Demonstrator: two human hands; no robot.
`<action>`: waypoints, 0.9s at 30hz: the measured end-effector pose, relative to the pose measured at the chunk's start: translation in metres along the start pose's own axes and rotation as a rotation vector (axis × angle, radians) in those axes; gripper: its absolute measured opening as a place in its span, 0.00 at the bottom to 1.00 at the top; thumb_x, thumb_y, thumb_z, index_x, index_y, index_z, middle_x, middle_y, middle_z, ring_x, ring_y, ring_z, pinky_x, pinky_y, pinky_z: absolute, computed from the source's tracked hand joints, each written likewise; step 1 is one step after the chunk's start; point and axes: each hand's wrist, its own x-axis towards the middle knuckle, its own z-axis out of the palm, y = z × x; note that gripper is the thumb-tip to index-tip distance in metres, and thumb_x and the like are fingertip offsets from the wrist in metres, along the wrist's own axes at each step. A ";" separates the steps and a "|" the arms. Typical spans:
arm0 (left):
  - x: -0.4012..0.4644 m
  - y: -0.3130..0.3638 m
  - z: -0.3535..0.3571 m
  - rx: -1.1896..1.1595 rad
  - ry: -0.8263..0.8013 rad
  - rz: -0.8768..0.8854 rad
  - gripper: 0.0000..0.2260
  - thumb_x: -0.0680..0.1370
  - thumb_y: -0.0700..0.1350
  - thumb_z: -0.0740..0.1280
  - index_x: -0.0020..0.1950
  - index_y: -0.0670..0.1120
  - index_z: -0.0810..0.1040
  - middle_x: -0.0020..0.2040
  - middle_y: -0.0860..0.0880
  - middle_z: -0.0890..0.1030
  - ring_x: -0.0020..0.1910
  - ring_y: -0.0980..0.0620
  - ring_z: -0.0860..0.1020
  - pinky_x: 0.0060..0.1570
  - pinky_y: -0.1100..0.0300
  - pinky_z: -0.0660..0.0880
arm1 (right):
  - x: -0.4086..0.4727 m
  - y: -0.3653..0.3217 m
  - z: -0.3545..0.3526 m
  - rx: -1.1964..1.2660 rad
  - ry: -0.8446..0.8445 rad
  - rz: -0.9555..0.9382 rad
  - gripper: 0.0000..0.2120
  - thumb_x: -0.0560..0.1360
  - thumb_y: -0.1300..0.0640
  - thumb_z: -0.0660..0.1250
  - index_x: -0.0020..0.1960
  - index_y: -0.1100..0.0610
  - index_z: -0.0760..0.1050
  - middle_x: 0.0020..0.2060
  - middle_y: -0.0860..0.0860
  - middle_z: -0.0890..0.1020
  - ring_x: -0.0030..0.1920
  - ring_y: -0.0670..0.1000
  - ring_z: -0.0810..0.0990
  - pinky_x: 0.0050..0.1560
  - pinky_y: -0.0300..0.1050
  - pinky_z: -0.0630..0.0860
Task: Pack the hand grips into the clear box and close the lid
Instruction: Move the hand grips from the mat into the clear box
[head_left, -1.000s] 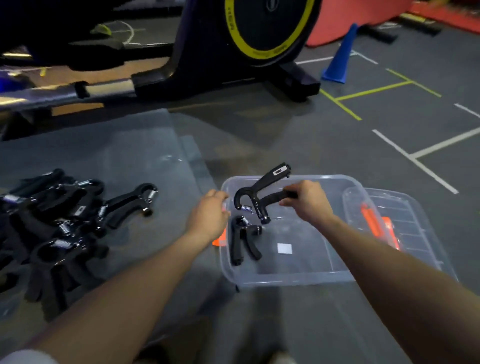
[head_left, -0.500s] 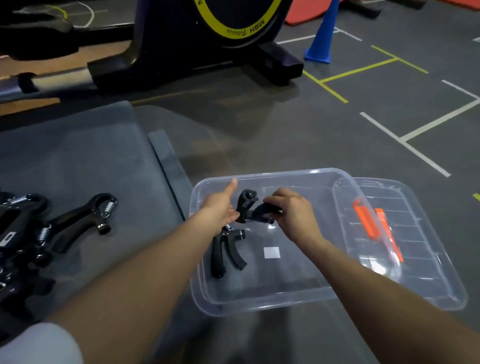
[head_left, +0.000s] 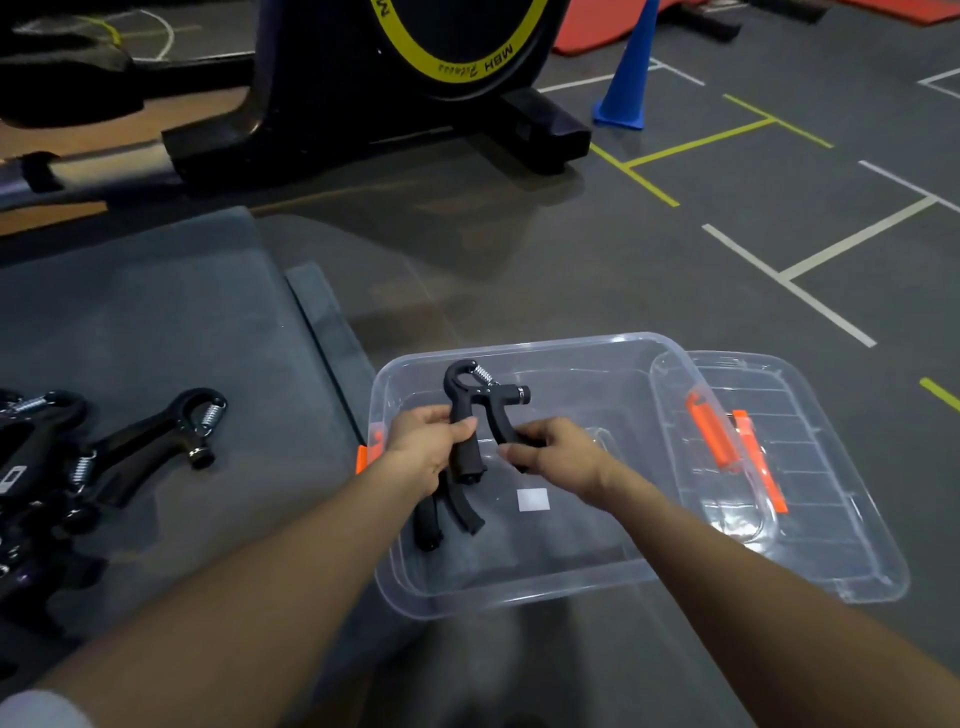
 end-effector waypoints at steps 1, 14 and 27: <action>-0.001 -0.003 -0.003 0.021 0.011 0.022 0.17 0.74 0.32 0.68 0.62 0.37 0.73 0.55 0.39 0.80 0.49 0.44 0.79 0.49 0.54 0.79 | 0.004 -0.001 0.001 -0.002 0.009 0.030 0.10 0.74 0.59 0.68 0.46 0.68 0.80 0.36 0.54 0.78 0.38 0.50 0.74 0.47 0.42 0.75; -0.005 -0.004 -0.087 1.042 0.152 0.569 0.22 0.77 0.41 0.64 0.71 0.41 0.68 0.66 0.43 0.70 0.65 0.45 0.71 0.63 0.62 0.63 | 0.056 0.006 0.064 -0.514 -0.018 0.188 0.13 0.71 0.56 0.70 0.52 0.62 0.81 0.42 0.55 0.80 0.45 0.53 0.79 0.49 0.42 0.76; 0.003 -0.008 -0.092 0.981 0.104 0.594 0.22 0.77 0.42 0.65 0.71 0.41 0.68 0.65 0.44 0.70 0.60 0.47 0.74 0.59 0.67 0.63 | 0.077 0.025 0.108 -0.604 -0.023 0.205 0.16 0.74 0.64 0.66 0.61 0.64 0.74 0.59 0.61 0.80 0.59 0.58 0.79 0.54 0.42 0.76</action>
